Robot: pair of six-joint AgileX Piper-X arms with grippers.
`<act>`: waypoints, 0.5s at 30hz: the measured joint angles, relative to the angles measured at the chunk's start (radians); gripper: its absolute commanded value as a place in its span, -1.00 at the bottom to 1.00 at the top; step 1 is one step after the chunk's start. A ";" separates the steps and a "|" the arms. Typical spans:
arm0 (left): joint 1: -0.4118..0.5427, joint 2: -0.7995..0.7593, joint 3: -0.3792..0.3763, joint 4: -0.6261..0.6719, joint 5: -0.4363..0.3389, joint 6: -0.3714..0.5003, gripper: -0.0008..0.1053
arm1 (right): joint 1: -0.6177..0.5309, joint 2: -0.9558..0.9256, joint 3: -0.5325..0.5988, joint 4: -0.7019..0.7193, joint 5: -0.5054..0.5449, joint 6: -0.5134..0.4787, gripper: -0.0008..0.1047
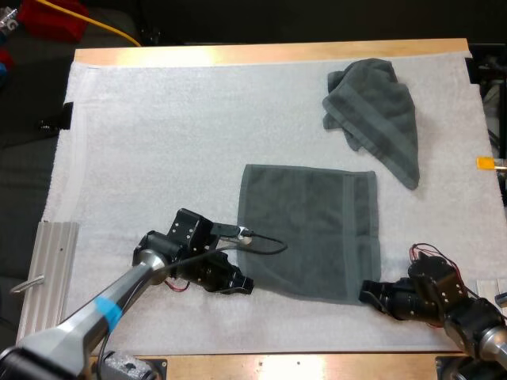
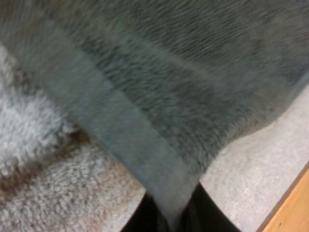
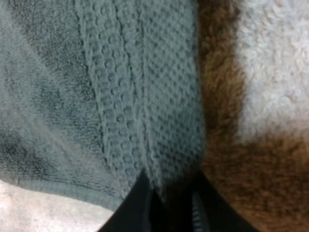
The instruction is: Pick towel from pile, fold and stack
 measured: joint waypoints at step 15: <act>0.000 -0.101 0.000 0.064 -0.007 0.001 -0.98 | 0.000 0.000 -0.146 0.188 0.007 -0.104 -0.84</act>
